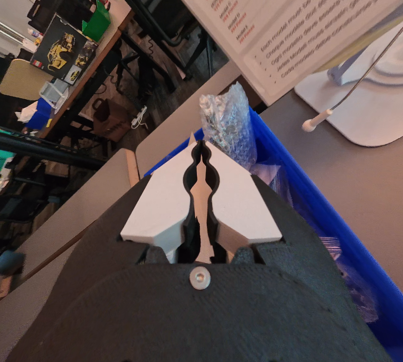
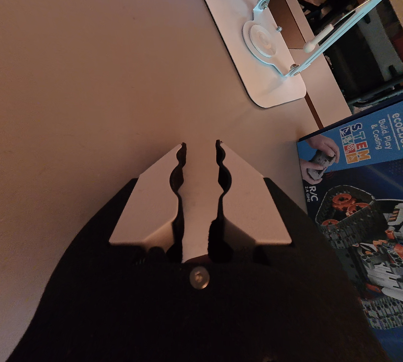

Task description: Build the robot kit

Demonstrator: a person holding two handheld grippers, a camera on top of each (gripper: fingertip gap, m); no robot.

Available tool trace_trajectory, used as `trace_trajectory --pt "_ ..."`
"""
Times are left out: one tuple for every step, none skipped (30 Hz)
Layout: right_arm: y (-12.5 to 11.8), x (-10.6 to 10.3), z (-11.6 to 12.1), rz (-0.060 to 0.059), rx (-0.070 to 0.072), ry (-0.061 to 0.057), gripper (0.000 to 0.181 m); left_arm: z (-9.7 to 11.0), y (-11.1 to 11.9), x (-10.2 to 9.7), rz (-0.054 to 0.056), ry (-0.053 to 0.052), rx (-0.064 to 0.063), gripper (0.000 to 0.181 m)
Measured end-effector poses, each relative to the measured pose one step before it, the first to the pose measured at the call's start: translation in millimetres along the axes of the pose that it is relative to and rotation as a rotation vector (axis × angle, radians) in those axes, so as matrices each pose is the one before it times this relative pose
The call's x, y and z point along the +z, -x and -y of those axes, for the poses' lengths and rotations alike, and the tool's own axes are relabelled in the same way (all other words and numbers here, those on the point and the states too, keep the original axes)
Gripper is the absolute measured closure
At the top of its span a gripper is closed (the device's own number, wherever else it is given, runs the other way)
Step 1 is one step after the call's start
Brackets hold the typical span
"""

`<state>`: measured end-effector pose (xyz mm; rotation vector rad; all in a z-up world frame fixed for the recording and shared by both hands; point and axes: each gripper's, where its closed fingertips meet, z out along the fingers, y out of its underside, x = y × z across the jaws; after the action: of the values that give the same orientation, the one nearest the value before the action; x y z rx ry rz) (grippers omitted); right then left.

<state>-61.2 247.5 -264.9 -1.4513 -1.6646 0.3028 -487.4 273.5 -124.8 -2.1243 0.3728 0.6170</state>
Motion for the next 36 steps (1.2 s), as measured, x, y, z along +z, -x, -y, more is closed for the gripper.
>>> trace_trajectory --pt "-0.40 -0.66 0.58 -0.0022 -0.0002 -0.0021 0.156 5.52 -1.05 -2.35 -0.0312 -0.0278 -0.0255 0.181" --pt "-0.36 -0.63 0.48 -0.0023 -0.0015 -0.0011 0.156 4.75 -0.41 -0.61 -0.0267 -0.0151 -0.0406 0.181" --pt "-0.29 -0.49 0.32 -0.0020 -0.0023 -0.0005 0.156 1.52 -0.99 2.29 -0.0250 0.0096 -0.0338 0.173" --pt "-0.08 -0.26 0.43 -0.0012 -0.0018 -0.0008 0.156 -2.91 -3.92 5.15 -0.0351 0.0390 -0.0191 0.148" --pt "0.22 -0.18 0.41 0.0002 -0.0009 -0.0011 0.156 -1.68 -1.95 6.30 -0.0153 0.0260 -0.0122 0.130" --pt "0.55 -0.03 0.19 0.0010 -0.0011 -0.0003 0.156 -0.46 -1.99 6.29 -0.0079 0.0090 -0.0018 0.124" --pt "0.36 0.16 0.12 0.0002 -0.0018 0.0004 0.156 -2.87 -4.26 6.89 -0.0183 0.0185 0.0048 0.125" --pt "0.34 0.03 0.01 0.0001 -0.0017 0.0003 0.156 -2.86 -2.26 5.82 0.0003 0.0157 0.0107 0.139" --pt "0.20 0.15 -0.04 0.0004 -0.0006 0.0000 0.156 -0.29 1.71 3.63 0.0314 -0.0014 0.0164 0.158" --pt "-0.01 -0.05 -0.03 -0.0002 0.0004 -0.0003 0.156 -0.58 2.67 1.63 0.0363 0.0022 0.0179 0.171" --pt "-0.35 -0.22 -0.06 -0.0006 0.0016 -0.0011 0.156 -0.22 2.95 0.14 0.0303 0.0028 0.0031 0.174" --pt "-0.55 -0.23 0.07 -0.0005 0.0038 -0.0023 0.156 1.62 1.52 -1.12 0.0158 -0.0097 -0.0063 0.176" --pt "-0.51 -0.16 -0.09 0.0001 0.0052 -0.0025 0.156 2.86 0.93 -2.20 0.0066 -0.0207 -0.0078 0.177" --pt "-0.76 -0.09 -0.20 -0.0005 0.0038 -0.0009 0.156 3.35 3.03 -3.45 0.0121 -0.0237 -0.0135 0.177" --pt "-0.97 -0.18 -0.57 -0.0021 0.0018 0.0005 0.156 4.49 3.16 -4.83 0.0047 -0.0300 -0.0212 0.179" --pt "-1.27 -0.44 -0.30 -0.0024 0.0022 -0.0006 0.156 5.35 3.81 -6.01 0.0032 -0.0324 -0.0231 0.180" --pt "-1.18 -0.64 0.10 -0.0019 0.0046 -0.0034 0.156 5.66 5.18 -6.63 0.0124 -0.0304 -0.0140 0.180" --pt "-1.26 -0.71 0.59 -0.0015 0.0066 -0.0050 0.156 5.88 4.46 -6.99 0.0067 -0.0286 -0.0082 0.180" --pt "-0.93 -0.63 0.80 -0.0004 0.0065 -0.0051 0.156 7.03 3.09 -7.50 -0.0007 -0.0328 -0.0075 0.181" --pt "-0.44 -0.57 0.87 0.0004 0.0053 -0.0053 0.156 7.20 3.41 -7.83 0.0042 -0.0318 -0.0056 0.181" --pt "-0.13 -0.65 1.19 0.0011 0.0051 -0.0064 0.156 6.44 3.56 -8.17 0.0070 -0.0240 -0.0028 0.181" --pt "0.24 -0.75 1.74 0.0030 0.0074 -0.0090 0.156 6.69 1.50 -8.75 -0.0036 -0.0235 -0.0019 0.181" --pt "0.55 -0.82 2.35 0.0058 0.0112 -0.0124 0.155 7.18 -0.88 -9.36 -0.0148 -0.0263 -0.0005 0.181" --pt "0.66 -0.82 2.85 0.0071 0.0131 -0.0143 0.155 6.43 0.58 -10.03 0.0000 -0.0196 0.0003 0.181" --pt "0.73 -0.85 2.82 0.0069 0.0125 -0.0146 0.155 7.31 -0.33 -10.82 -0.0006 -0.0248 0.0026 0.181" --pt "0.94 -1.00 3.04 0.0086 0.0132 -0.0151 0.154 7.77 -2.72 -11.30 -0.0138 -0.0250 -0.0028 0.181" --pt "1.17 -1.08 3.42 0.0103 0.0153 -0.0174 0.154 8.42 -4.16 -11.59 -0.0151 -0.0293 0.0009 0.181" --pt "1.22 -1.25 4.17 0.0103 0.0167 -0.0206 0.153 8.33 -4.81 -11.28 -0.0113 -0.0275 -0.0018 0.181" --pt "1.32 -1.29 4.61 0.0105 0.0182 -0.0225 0.152 7.94 -6.49 -10.64 -0.0179 -0.0244 -0.0043 0.181" --pt "1.52 -1.37 5.00 0.0113 0.0197 -0.0238 0.151 8.19 -9.08 -9.99 -0.0286 -0.0252 -0.0070 0.181" --pt "1.83 -1.50 5.65 0.0124 0.0213 -0.0265 0.150 8.26 -10.07 -8.58 -0.0260 -0.0269 -0.0101 0.181" --pt "2.40 -1.30 6.50 0.0144 0.0252 -0.0303 0.148 8.42 -12.96 -6.54 -0.0362 -0.0273 -0.0177 0.181" --pt "3.38 -1.01 7.40 0.0188 0.0294 -0.0350 0.146 7.75 -15.68 -4.46 -0.0457 -0.0229 -0.0153 0.180" --pt "4.74 -0.36 7.33 0.0246 0.0299 -0.0357 0.144 6.74 -16.17 -2.30 -0.0398 -0.0196 -0.0122 0.181" --pt "5.02 -0.12 6.70 0.0253 0.0275 -0.0332 0.141 5.63 -18.44 0.05 -0.0504 -0.0177 -0.0161 0.181" --pt "4.89 -0.25 6.66 0.0247 0.0267 -0.0356 0.138 3.66 -20.08 2.04 -0.0600 -0.0092 -0.0157 0.181"
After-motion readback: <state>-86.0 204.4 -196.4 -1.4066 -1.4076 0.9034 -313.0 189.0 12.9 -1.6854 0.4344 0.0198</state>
